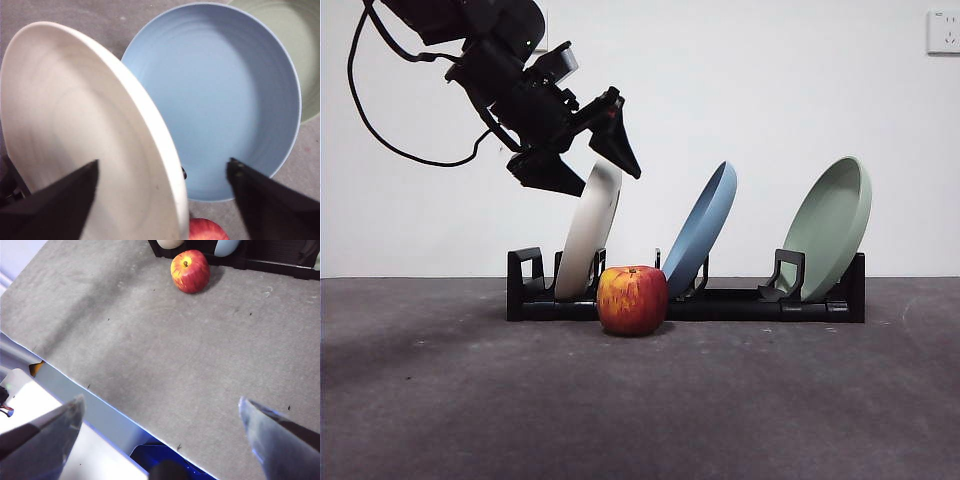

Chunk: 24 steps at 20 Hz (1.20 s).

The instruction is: Take the yellow plate from the plate rack,put the plate on the table,take the apple from the table,put the apple in the plate

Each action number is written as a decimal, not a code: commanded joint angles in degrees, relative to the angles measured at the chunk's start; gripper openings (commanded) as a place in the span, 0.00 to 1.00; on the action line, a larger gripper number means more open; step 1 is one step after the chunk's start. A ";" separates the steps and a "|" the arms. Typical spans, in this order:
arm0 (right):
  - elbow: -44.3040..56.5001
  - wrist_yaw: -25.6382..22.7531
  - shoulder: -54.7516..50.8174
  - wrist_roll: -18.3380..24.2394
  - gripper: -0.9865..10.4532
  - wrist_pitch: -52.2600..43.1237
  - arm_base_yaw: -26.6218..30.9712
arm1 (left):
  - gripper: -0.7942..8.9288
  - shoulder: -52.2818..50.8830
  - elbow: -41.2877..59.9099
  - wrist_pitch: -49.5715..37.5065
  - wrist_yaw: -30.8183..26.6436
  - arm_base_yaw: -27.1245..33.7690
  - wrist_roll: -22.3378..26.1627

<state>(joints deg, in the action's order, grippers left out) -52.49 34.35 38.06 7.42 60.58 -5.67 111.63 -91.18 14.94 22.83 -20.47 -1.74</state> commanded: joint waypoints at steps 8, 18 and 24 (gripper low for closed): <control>-0.20 0.09 -0.07 -0.11 0.69 -0.04 -0.13 | 0.07 -0.96 -0.11 1.07 3.15 0.00 -1.70; -0.20 0.11 -0.07 -0.09 0.69 -0.04 -0.13 | 0.07 -10.60 -0.11 5.75 1.62 0.70 -1.22; -0.20 0.11 -0.07 -0.11 0.69 -0.04 -0.13 | 0.07 -22.25 -0.11 22.25 -4.07 -1.51 6.86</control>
<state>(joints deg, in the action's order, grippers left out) -52.49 34.35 38.06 7.42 60.60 -5.67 89.93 -91.18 37.10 18.72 -21.52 1.58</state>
